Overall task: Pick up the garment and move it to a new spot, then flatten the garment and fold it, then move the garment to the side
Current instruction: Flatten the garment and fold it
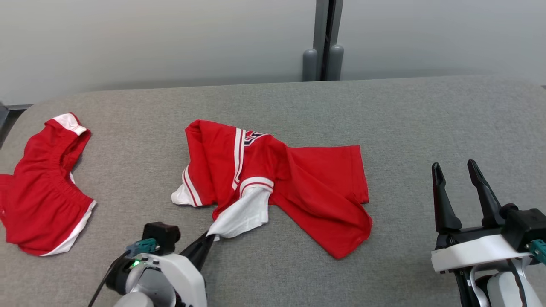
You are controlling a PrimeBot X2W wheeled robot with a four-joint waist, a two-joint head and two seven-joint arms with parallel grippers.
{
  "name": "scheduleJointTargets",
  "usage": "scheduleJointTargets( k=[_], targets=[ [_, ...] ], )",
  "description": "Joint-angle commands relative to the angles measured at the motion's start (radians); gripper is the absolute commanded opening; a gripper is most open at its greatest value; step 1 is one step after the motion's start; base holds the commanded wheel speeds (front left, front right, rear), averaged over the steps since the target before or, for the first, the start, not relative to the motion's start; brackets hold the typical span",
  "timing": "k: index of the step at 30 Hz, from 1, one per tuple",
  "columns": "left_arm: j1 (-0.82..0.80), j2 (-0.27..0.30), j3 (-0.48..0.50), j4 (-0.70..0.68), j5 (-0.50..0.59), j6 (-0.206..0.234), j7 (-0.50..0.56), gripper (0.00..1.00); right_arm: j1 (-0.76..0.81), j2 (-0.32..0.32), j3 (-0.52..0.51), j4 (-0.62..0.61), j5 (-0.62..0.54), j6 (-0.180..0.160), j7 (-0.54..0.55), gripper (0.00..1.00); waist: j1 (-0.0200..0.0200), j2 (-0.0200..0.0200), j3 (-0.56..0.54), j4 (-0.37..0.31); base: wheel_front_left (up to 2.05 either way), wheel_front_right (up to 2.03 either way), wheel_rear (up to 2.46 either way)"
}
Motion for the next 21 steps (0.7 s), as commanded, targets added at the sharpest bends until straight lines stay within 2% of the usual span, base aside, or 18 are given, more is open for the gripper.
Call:
scheduleJointTargets(
  k=[1,10,15,19,21],
  targets=[
    [0.029,0.032,0.013,-0.042,-0.007,0.015,0.021,0.00,0.015,-0.006,-0.007,0.004,0.001,0.002,-0.005,1.00,0.0000,-0.0001,-0.011,0.021,0.00,0.00,0.00],
    [0.173,0.201,0.069,-0.274,-0.049,0.083,0.186,0.00,0.028,-0.006,-0.006,0.014,-0.007,0.002,-0.005,1.00,0.0000,-0.0001,-0.031,0.049,0.00,0.00,0.00],
    [0.221,0.249,0.107,-0.330,-0.076,0.125,0.240,0.00,0.033,-0.009,-0.007,0.023,-0.012,0.002,-0.005,1.00,0.0000,-0.0001,-0.038,0.053,0.00,0.00,0.00],
    [0.251,0.286,0.112,-0.332,-0.095,0.143,0.307,0.00,0.025,-0.012,0.001,0.038,-0.008,0.002,-0.005,1.00,0.0000,-0.0001,-0.038,0.051,0.00,0.00,0.00],
    [0.263,0.286,0.108,-0.324,-0.106,0.145,0.329,0.00,0.022,-0.012,0.005,0.043,-0.004,0.002,-0.005,1.00,0.0000,-0.0001,-0.036,0.049,0.00,0.00,0.00]
  ],
)
